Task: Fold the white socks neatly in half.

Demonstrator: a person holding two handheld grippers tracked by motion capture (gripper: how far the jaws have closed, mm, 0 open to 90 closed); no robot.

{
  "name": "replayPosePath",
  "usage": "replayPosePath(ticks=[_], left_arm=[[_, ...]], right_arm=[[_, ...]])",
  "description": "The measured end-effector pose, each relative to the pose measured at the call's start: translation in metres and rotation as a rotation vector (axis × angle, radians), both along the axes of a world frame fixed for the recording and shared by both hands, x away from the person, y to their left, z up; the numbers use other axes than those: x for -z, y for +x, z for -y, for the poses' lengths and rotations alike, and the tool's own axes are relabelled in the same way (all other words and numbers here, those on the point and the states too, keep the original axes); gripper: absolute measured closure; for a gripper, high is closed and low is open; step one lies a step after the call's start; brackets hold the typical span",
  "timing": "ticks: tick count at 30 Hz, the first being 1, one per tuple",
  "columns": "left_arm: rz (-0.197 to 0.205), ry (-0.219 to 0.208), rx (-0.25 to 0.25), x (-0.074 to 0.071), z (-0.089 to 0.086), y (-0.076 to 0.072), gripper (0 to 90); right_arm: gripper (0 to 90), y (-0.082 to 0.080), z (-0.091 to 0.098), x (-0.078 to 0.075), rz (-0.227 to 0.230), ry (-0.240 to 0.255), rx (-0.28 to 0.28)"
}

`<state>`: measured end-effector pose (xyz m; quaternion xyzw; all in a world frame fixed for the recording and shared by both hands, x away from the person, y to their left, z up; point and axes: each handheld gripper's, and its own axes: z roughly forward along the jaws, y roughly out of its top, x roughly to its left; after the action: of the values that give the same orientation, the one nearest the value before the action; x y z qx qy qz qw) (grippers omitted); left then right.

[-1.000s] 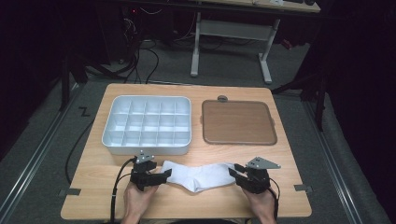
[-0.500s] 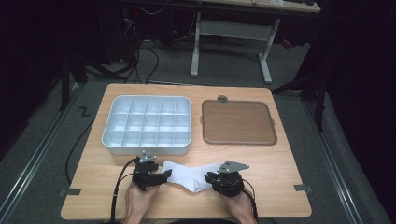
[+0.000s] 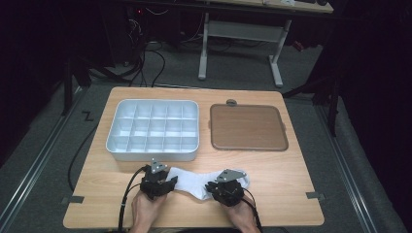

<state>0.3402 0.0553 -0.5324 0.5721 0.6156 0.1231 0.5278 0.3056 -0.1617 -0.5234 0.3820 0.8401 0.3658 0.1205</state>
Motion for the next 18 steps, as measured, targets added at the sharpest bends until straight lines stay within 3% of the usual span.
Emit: replayPosePath(ticks=[9, 18], left_arm=[[-0.027, -0.04, 0.022, -0.001, -0.0001, 0.0004, 73.7], [-0.026, -0.095, 0.041, -0.0079, -0.005, -0.0017, 79.6]], right_arm=[[81.7, -0.0014, -0.0005, 0.003, 0.007, -0.007, 0.0], [81.6, -0.0025, -0.0016, 0.0034, 0.022, -0.022, -0.004]])
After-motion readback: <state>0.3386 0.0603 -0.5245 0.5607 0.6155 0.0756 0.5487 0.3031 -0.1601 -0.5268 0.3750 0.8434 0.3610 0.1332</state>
